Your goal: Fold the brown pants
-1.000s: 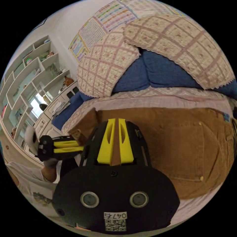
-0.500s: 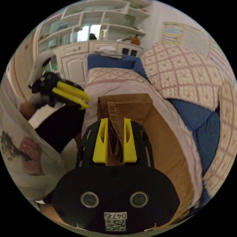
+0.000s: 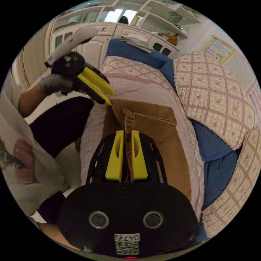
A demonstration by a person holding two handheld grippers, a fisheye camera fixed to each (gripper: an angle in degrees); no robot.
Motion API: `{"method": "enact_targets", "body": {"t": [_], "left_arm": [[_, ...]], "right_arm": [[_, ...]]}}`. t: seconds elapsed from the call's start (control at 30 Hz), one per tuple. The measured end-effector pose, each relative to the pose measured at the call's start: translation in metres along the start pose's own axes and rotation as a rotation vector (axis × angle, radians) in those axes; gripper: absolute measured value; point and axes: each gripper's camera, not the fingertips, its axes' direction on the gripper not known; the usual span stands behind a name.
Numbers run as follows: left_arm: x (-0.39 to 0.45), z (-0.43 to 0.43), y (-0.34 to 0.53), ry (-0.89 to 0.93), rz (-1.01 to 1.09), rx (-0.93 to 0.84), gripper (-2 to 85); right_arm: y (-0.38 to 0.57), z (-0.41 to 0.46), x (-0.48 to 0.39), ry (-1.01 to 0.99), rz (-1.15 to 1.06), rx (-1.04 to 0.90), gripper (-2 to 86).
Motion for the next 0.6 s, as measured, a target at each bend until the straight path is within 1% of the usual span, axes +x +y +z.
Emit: {"method": "enact_targets", "body": {"t": [0.1, 0.17, 0.27, 0.33, 0.4, 0.43, 0.53, 0.57, 0.6], "left_arm": [[-0.011, -0.001, -0.006, 0.045, 0.004, -0.011, 8.0], [-0.015, 0.004, -0.01, 0.016, 0.011, -0.035, 7.4], [-0.019, 0.01, -0.016, 0.003, 0.023, -0.074, 6.7], [-0.022, 0.008, -0.018, 0.005, 0.024, -0.073, 6.5], [-0.028, -0.006, -0.018, 0.028, 0.021, -0.039, 6.4], [-0.029, -0.01, -0.017, 0.034, 0.019, -0.024, 6.4], [-0.036, -0.015, -0.019, 0.019, 0.019, 0.006, 6.5], [-0.039, -0.01, -0.021, 0.012, 0.023, -0.009, 6.6], [-0.042, -0.005, -0.024, 0.015, 0.023, -0.027, 6.6]], "right_arm": [[0.023, -0.025, 0.04, -0.116, 0.182, 0.111, 0.9], [0.049, -0.042, 0.074, -0.243, 0.335, 0.199, 0.4], [0.092, -0.059, 0.112, -0.346, 0.522, 0.324, 0.0], [0.113, -0.066, 0.128, -0.371, 0.607, 0.36, -0.1], [0.129, -0.072, 0.14, -0.347, 0.673, 0.367, -0.1], [0.14, -0.076, 0.148, -0.306, 0.739, 0.352, 0.0], [0.186, -0.079, 0.172, -0.161, 1.088, 0.312, 1.5], [0.2, -0.08, 0.175, -0.105, 1.147, 0.271, 2.8], [0.203, -0.081, 0.175, -0.09, 1.158, 0.242, 3.5]]}}
